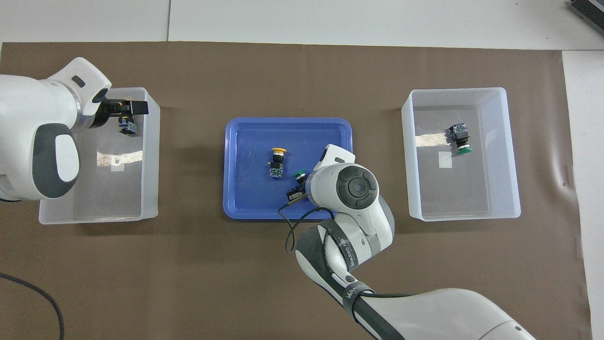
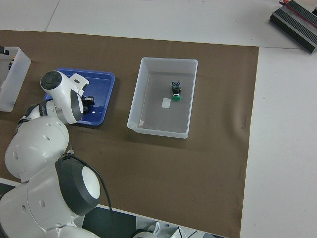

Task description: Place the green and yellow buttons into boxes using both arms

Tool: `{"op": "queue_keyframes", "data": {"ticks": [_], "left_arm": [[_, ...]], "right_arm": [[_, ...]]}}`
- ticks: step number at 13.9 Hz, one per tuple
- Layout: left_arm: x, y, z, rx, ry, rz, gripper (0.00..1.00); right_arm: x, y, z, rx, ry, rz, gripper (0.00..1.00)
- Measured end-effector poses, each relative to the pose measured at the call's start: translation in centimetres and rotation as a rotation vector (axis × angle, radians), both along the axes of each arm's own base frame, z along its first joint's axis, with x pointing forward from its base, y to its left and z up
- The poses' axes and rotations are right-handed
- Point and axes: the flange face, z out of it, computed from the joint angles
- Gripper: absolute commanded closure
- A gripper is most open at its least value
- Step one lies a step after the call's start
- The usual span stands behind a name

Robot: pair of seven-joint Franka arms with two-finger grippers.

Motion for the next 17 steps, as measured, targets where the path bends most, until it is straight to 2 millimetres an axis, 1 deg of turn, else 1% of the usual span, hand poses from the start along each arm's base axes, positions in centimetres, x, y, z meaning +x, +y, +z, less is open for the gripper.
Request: {"op": "queue_keyframes", "data": {"ticks": [2,3,4,5,6,8,10,12,13,15,16,17], "left_arm": [[-0.7,-5.0,-0.6,-0.02,0.002,-0.023,0.0],[-1.3,-7.6,-1.2,-0.031,0.003,-0.035,0.0],[-2.0,-10.2,-1.8,-0.041,-0.005,-0.053,0.0],[-3.0,-12.9,-2.8,-0.051,-0.018,-0.079,0.0],[-4.1,-15.1,-3.9,-0.057,-0.03,-0.107,0.0],[-6.2,-19.1,-6.3,-0.068,-0.034,-0.153,0.0],[-7.8,-22.2,-8.2,-0.09,-0.021,-0.144,0.0],[-9.0,-25.1,-10.1,-0.118,-0.023,-0.131,0.0],[-9.4,-25.8,-10.9,-0.12,-0.016,-0.131,0.19],[-10.4,-26.7,-12.2,-0.114,0.004,-0.14,0.66],[-10.8,-26.7,-12.6,-0.11,0.013,-0.14,0.8],[-11.0,-26.6,-13.0,-0.107,0.021,-0.139,0.82]], "right_arm": [[0.6,-0.5,1.9,-0.003,0.015,-0.027,1.0],[1.3,-1.1,3.3,0.0,0.019,-0.051,1.0],[2.2,-2.0,5.0,0.003,0.02,-0.075,1.0],[3.4,-3.6,7.0,0.008,0.018,-0.104,1.0],[4.6,-5.6,8.8,0.012,0.013,-0.136,1.0],[7.0,-10.6,11.7,0.019,0.0,-0.217,1.0],[8.7,-15.8,13.1,0.001,-0.028,-0.264,1.0],[10.1,-20.6,13.4,-0.038,-0.052,-0.255,1.0],[10.4,-22.4,13.4,-0.049,-0.057,-0.24,1.0],[10.9,-26.1,13.2,-0.069,-0.058,-0.207,1.0],[10.9,-27.4,13.0,-0.076,-0.049,-0.2,1.0],[10.8,-28.5,12.5,-0.082,-0.033,-0.202,1.0]]}}
